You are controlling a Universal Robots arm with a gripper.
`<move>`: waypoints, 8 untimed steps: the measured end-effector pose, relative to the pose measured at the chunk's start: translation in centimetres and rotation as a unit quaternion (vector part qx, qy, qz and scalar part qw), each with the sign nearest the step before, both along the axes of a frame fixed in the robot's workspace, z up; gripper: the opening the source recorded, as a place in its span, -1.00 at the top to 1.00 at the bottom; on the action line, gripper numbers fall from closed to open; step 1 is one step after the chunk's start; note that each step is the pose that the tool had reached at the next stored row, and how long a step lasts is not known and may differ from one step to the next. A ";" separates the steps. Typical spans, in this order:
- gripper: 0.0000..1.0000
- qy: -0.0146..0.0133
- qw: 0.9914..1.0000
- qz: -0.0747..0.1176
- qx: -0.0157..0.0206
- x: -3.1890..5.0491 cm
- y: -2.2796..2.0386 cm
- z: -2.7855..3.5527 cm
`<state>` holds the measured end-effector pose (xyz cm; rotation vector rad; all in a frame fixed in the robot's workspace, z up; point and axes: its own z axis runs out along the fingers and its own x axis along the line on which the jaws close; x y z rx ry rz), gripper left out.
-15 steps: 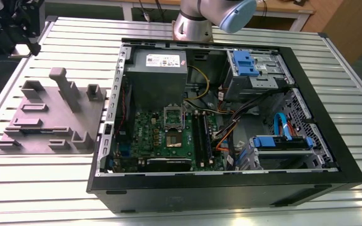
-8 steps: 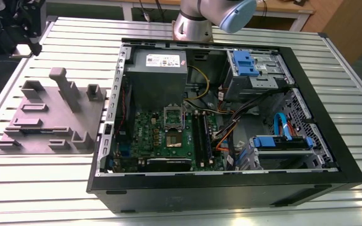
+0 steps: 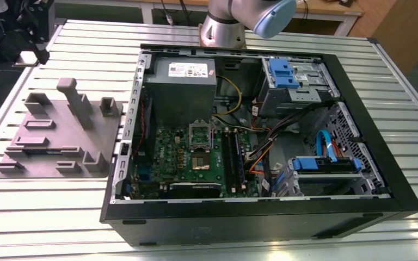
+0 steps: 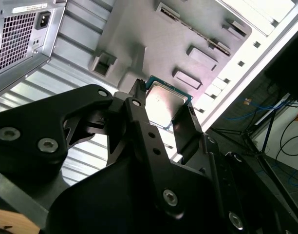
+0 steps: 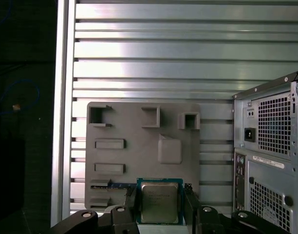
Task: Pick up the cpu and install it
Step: 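Pick up the cpu and move it towards the insertion slot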
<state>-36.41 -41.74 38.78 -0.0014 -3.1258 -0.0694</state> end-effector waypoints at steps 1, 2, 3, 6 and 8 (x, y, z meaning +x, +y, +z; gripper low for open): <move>0.06 0.000 1.000 0.000 0.000 0.03 0.00 0.00; 0.06 0.000 1.000 0.000 0.000 0.05 0.00 0.00; 0.06 0.000 1.000 0.000 0.000 0.06 0.00 0.00; 0.06 0.000 1.000 0.000 0.000 0.13 0.00 0.00; 0.06 0.000 1.000 0.000 0.000 0.18 0.00 0.00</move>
